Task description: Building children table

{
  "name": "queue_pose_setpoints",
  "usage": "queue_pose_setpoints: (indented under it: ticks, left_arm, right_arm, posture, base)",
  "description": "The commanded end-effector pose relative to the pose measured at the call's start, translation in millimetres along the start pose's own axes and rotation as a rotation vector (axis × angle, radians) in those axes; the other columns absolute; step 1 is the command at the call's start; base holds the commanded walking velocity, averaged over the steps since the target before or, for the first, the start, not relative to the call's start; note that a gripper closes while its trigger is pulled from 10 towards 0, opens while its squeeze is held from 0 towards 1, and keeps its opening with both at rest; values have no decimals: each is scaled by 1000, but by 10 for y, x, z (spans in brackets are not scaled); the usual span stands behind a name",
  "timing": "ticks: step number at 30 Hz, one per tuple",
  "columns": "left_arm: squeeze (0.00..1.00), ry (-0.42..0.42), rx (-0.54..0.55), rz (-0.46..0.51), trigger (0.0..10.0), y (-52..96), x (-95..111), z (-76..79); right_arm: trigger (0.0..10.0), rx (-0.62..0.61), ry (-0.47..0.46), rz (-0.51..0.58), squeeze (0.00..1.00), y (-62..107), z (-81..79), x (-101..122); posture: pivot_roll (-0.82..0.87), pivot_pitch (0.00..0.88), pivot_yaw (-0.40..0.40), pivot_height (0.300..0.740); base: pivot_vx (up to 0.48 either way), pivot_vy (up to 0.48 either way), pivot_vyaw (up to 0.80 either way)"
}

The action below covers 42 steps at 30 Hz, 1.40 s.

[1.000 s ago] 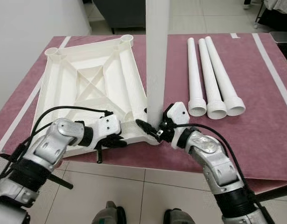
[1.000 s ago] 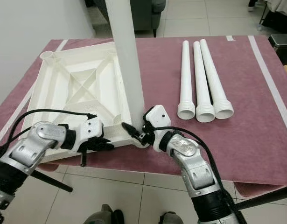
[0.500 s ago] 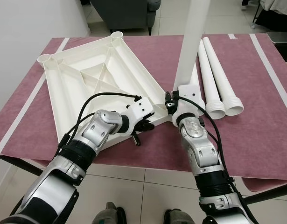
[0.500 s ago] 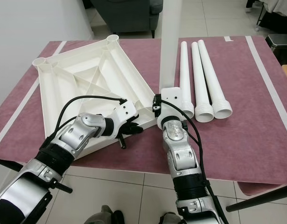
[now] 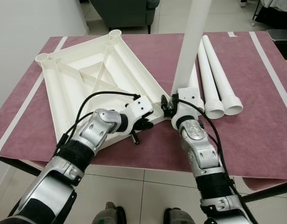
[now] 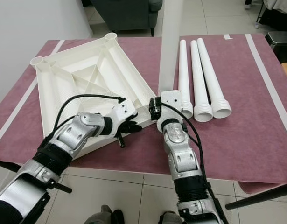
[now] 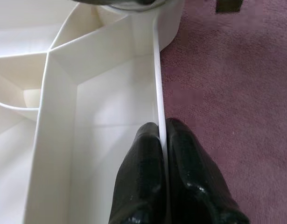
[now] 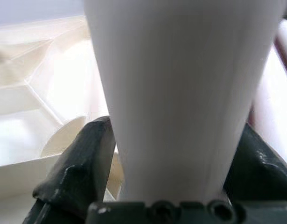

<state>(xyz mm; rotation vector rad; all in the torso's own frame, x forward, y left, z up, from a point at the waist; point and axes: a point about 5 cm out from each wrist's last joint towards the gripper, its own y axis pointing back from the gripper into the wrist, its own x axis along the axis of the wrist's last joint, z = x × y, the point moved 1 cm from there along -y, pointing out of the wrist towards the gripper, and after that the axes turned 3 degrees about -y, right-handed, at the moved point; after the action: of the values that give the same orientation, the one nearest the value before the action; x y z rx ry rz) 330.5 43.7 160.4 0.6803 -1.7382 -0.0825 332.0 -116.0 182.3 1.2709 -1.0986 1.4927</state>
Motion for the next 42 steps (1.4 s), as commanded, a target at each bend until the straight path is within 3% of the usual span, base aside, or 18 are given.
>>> queue_pose_setpoints:
  ticks: [1, 6, 8, 9, 14, 17, 18, 19, 21, 22, 25, 30, 33, 36, 38, 39, 41, 42]
  left_arm:
    - [0, -139, -109, 89, 0, 223, 202, 35]
    - [0, -222, -212, 54, 0, 499, 67, 140]
    - [0, -239, -262, 44, 0, 641, 16, 183]
    - [0, -239, -262, 44, 0, 641, 16, 183]
    - [0, -243, -301, 26, 0, 830, -49, 191]
    - [0, -244, -302, 19, 0, 855, -61, 192]
    - [0, -243, -297, 10, 0, 876, -76, 183]
    - [0, -242, -287, 3, 0, 893, -87, 177]
    - [0, -241, -280, -1, 0, 903, -93, 174]
    - [0, -237, -272, 1, 0, 897, -94, 169]
    - [0, -229, -260, 19, 0, 866, -74, 172]
    - [0, -201, -239, 70, 0, 759, 1, 179]
    - [0, -155, -158, 116, 0, 554, 95, 115]
    - [0, -143, -134, 120, 0, 493, 115, 90]
    - [0, -123, -80, 128, 0, 350, 172, 30]
    - [0, -123, -80, 128, 0, 350, 172, 30]
    - [0, -101, -26, 130, 0, 158, 268, -32]
    - [0, -101, -26, 130, 0, 158, 268, -32]
  right_arm:
    - [10000, 130, 13, 77, 0, 38, -50, 165]
    - [10000, 257, 90, 126, 0, 117, 63, 317]
    - [10000, 393, 124, 130, 0, 204, 10, 345]
    - [10000, 393, 124, 130, 0, 204, 10, 345]
    - [10000, 717, 116, 62, 0, 461, -229, 245]
    - [10000, 762, 109, 48, 0, 501, -258, 224]
    - [4980, 796, 107, 37, 0, 535, -285, 202]
    - [1373, 828, 100, 28, 0, 563, -307, 185]
    - [1373, 847, 95, 23, 0, 580, -320, 175]
    - [0, 863, 89, 16, 0, 594, -334, 161]
    - [0, 875, 81, 6, 0, 605, -349, 138]
    - [0, 801, 68, -18, 0, 556, -332, 57]
    - [0, 536, 115, -107, 0, 346, -234, -160]
    - [0, 461, 121, -129, 0, 296, -209, -210]
    - [0, 297, 106, -178, 0, 203, -162, -304]
    - [0, 297, 106, -178, 0, 203, -162, -304]
    - [0, 102, 73, -237, 0, 120, -121, -400]
    - [0, 102, 73, -237, 0, 120, -121, -400]
  posture:
    - [-7, 132, 137, 740]
    - [-5, 129, 133, 740]
    - [-4, 124, 132, 740]
    - [-4, 124, 132, 740]
    - [0, 120, 127, 740]
    - [0, 120, 127, 740]
    - [0, 118, 125, 740]
    - [0, 118, 125, 740]
    - [0, 118, 125, 740]
    - [0, 118, 125, 740]
    - [0, 118, 125, 740]
    - [-9, 113, 123, 740]
    - [-8, 114, 125, 740]
    - [-8, 115, 125, 740]
    - [-10, 116, 126, 740]
    - [-10, 116, 126, 740]
    - [-13, 119, 131, 740]
    - [-13, 119, 131, 740]
  base:
    - [0, 0, 0]
    - [0, 0, 0]
    - [0, 0, 0]
    - [0, 0, 0]
    - [0, 0, 0]
    - [0, 0, 0]
    - [0, 0, 0]
    - [0, 0, 0]
    - [0, 0, 0]
    - [0, 0, 0]
    - [0, 0, 0]
    - [0, 0, 0]
    - [0, 0, 0]
    - [0, 0, 0]
    - [0, 0, 0]
    - [0, 0, 0]
    - [0, 0, 0]
    - [0, 0, 0]
